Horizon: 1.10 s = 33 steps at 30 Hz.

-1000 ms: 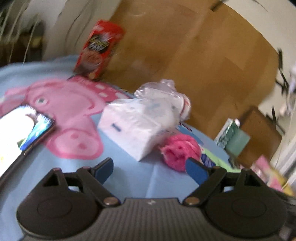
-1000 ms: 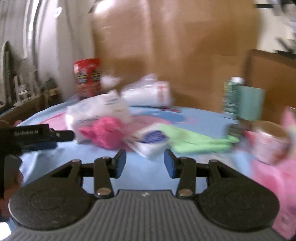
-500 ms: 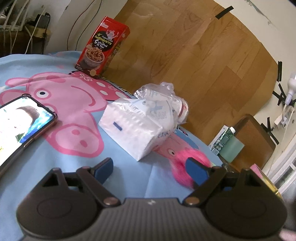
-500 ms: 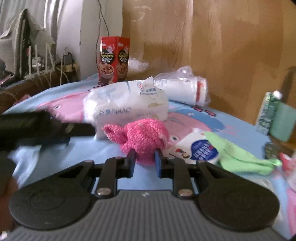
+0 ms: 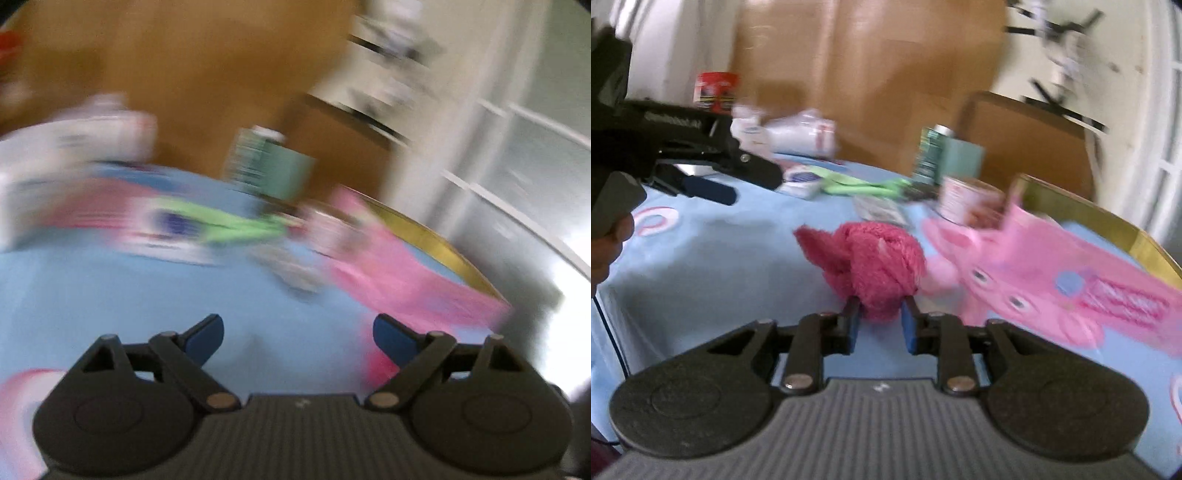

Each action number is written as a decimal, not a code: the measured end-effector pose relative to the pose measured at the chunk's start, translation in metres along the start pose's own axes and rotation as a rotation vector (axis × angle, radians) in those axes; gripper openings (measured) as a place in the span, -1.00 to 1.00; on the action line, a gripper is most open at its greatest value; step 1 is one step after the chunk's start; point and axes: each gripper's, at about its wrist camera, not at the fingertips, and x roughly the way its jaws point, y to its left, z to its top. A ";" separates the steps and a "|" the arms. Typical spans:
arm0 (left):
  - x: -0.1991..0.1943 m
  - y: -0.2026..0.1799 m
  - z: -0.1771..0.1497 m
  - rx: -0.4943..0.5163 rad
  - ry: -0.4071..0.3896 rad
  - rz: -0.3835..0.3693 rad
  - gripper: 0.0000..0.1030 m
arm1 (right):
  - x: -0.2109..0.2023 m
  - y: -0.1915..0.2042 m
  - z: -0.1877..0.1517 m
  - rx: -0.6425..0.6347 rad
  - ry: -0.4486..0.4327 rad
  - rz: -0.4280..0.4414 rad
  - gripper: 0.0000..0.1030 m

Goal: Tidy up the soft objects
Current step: 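Grasp the pink fluffy towel with the right gripper, then drop the pink towel into the pink tin, open the right gripper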

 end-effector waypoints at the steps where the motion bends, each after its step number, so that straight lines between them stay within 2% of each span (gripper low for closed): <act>1: 0.008 -0.015 -0.001 0.035 0.023 -0.044 0.77 | -0.002 -0.003 -0.003 0.010 -0.006 -0.012 -0.01; 4: 0.031 -0.049 -0.007 0.107 0.094 -0.115 0.73 | -0.004 -0.008 -0.008 0.031 -0.028 -0.006 0.01; 7: 0.049 -0.063 -0.013 0.137 0.143 -0.096 0.50 | 0.002 -0.015 -0.011 0.057 -0.026 0.017 0.02; 8: 0.054 -0.063 -0.014 0.126 0.163 -0.091 0.40 | 0.005 -0.016 -0.012 0.069 -0.023 0.031 0.02; 12: 0.059 -0.055 -0.012 0.055 0.192 -0.080 0.28 | 0.012 -0.016 -0.011 0.110 -0.021 0.103 0.01; 13: 0.060 -0.055 -0.010 0.055 0.194 -0.076 0.28 | 0.015 -0.015 -0.009 0.112 -0.027 0.119 -0.02; 14: 0.058 -0.058 -0.008 0.063 0.189 -0.070 0.28 | 0.017 -0.013 -0.008 0.113 -0.035 0.126 -0.12; 16: 0.057 -0.070 -0.001 0.115 0.163 -0.054 0.28 | 0.015 -0.011 -0.004 0.107 -0.070 0.069 -0.29; 22: 0.074 -0.114 0.038 0.205 0.099 -0.130 0.34 | -0.002 -0.039 0.008 0.152 -0.228 -0.077 -0.29; 25: 0.100 -0.144 0.057 0.286 0.054 -0.150 0.57 | 0.003 -0.066 0.022 0.188 -0.252 -0.149 -0.29; 27: 0.125 -0.160 0.069 0.314 0.059 -0.125 0.82 | 0.016 -0.087 0.034 0.217 -0.248 -0.198 -0.28; 30: 0.148 -0.164 0.076 0.323 0.064 -0.035 0.83 | 0.043 -0.120 0.047 0.269 -0.175 -0.269 -0.22; 31: 0.149 -0.160 0.076 0.309 0.070 -0.023 0.83 | 0.046 -0.127 0.048 0.282 -0.158 -0.281 -0.20; 33: 0.139 -0.146 0.074 0.268 0.065 -0.047 0.92 | 0.040 -0.135 0.043 0.321 -0.161 -0.278 -0.09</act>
